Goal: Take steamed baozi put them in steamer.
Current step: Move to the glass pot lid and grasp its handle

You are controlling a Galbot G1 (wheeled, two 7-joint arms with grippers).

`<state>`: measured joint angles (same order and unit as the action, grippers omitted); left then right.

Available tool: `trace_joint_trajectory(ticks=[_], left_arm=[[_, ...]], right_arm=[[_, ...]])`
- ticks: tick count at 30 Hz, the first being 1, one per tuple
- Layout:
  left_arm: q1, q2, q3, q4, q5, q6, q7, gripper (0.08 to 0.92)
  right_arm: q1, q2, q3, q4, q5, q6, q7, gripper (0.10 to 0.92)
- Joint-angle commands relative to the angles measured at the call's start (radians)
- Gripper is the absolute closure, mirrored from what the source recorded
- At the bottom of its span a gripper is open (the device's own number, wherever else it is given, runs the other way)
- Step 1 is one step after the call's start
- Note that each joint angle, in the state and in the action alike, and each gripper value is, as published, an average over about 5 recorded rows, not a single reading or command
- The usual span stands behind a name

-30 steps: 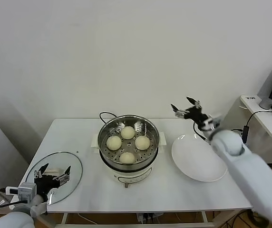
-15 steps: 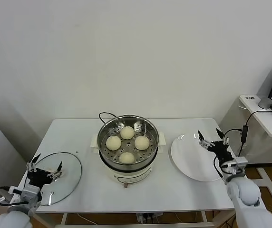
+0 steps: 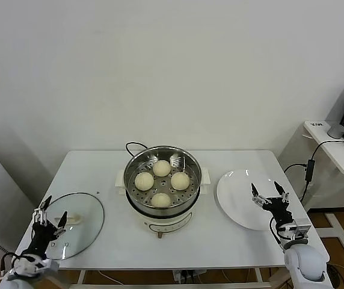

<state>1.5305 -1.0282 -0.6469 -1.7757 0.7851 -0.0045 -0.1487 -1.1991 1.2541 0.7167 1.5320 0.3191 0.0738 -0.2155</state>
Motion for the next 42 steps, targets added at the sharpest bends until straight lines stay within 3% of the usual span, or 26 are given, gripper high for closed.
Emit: trace_joint_trajectory(ticks=[1,9,42], left_arm=[[-0.004,-0.047,-0.017,0.147,0.453,-0.170,-0.120,0.177],[-0.025,-0.057,-0.031,0.203,0.517,-0.197,-0.174,0.177],[-0.202,-0.060,-0.010,0.365,0.490,-0.189,-0.156,0.177]], right_arm=[[-0.016,0.027,0.023,-0.017,-0.031,0.005,-0.011,0.203],[-0.020,0.026,0.021,-0.030,-0.042,0.008,-0.020,0.203],[-0.021,0.021,0.003,-0.059,-0.077,0.018,-0.043,0.203]])
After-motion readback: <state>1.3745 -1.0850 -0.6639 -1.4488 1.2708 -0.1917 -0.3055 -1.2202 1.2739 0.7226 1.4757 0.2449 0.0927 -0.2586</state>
